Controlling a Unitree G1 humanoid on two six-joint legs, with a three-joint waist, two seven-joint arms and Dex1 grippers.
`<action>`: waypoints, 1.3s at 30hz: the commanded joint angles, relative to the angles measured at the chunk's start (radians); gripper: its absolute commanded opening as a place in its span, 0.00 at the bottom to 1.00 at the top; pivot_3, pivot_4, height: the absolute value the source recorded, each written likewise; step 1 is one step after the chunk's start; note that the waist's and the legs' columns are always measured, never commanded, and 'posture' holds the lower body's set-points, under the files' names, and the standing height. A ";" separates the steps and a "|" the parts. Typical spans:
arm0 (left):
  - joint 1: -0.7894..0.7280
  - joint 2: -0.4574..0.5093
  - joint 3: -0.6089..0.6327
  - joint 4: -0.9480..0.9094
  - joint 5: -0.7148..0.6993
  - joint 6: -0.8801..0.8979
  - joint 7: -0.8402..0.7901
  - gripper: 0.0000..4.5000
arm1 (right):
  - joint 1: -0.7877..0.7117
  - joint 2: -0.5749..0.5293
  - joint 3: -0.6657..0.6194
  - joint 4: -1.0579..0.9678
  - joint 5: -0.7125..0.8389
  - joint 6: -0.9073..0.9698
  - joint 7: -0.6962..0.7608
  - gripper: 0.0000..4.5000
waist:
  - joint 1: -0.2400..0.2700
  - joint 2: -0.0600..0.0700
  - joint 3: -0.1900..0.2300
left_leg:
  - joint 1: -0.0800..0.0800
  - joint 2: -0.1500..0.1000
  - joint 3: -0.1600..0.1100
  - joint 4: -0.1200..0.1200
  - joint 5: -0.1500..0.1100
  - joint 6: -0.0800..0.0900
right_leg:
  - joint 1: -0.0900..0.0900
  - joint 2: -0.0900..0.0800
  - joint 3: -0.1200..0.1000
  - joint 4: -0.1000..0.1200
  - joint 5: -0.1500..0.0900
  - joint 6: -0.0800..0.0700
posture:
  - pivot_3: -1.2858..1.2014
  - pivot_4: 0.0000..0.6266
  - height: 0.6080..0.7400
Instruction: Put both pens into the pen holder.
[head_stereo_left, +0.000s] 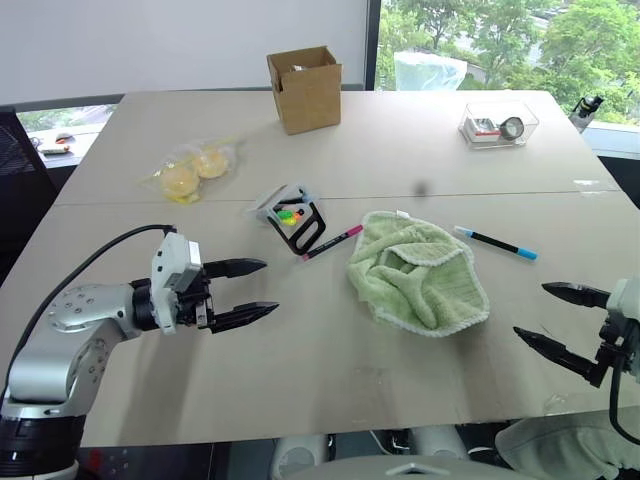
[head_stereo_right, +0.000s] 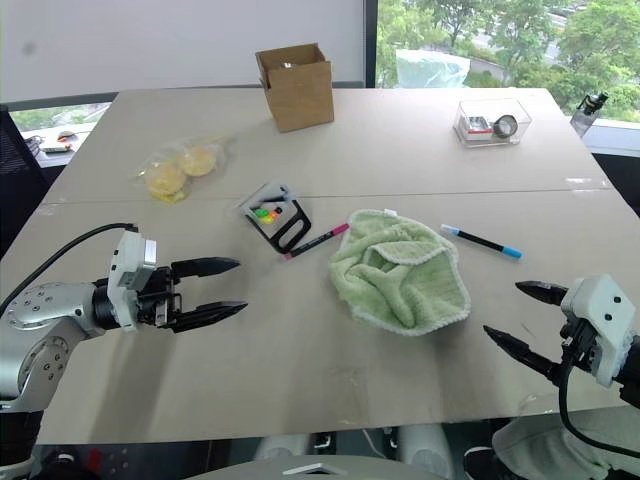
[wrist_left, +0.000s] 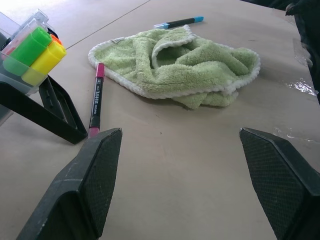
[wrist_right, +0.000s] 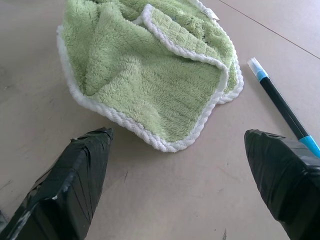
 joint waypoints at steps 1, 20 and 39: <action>-0.039 0.000 0.007 -0.026 -0.048 0.030 0.006 0.86 | -0.068 -0.017 -0.007 -0.057 0.083 0.060 -0.045 1.00 | 0.000 0.000 0.000 | 0.000 0.000 0.000 0.000 0.000 0.000 | 0.000 0.000 0.000 0.000 0.000 0.000 | 0.52 0.24 1.00; -0.076 -0.035 -0.014 -0.132 -0.121 0.074 0.025 0.86 | -0.856 0.096 0.879 0.113 -0.097 0.418 -0.440 1.00 | -0.009 -0.002 0.001 | 0.000 -0.001 0.001 0.001 0.000 0.000 | -0.001 0.002 0.001 0.001 0.001 -0.001 | 0.52 0.24 1.00; -0.018 -0.046 0.002 -0.166 -0.130 0.068 0.074 0.88 | -0.835 0.119 0.879 0.179 -0.108 0.450 -0.188 0.00 | 0.003 -0.003 0.000 | 0.001 -0.001 -0.001 0.001 0.001 0.000 | 0.001 0.001 -0.002 0.003 0.003 -0.004 | 0.52 0.24 1.00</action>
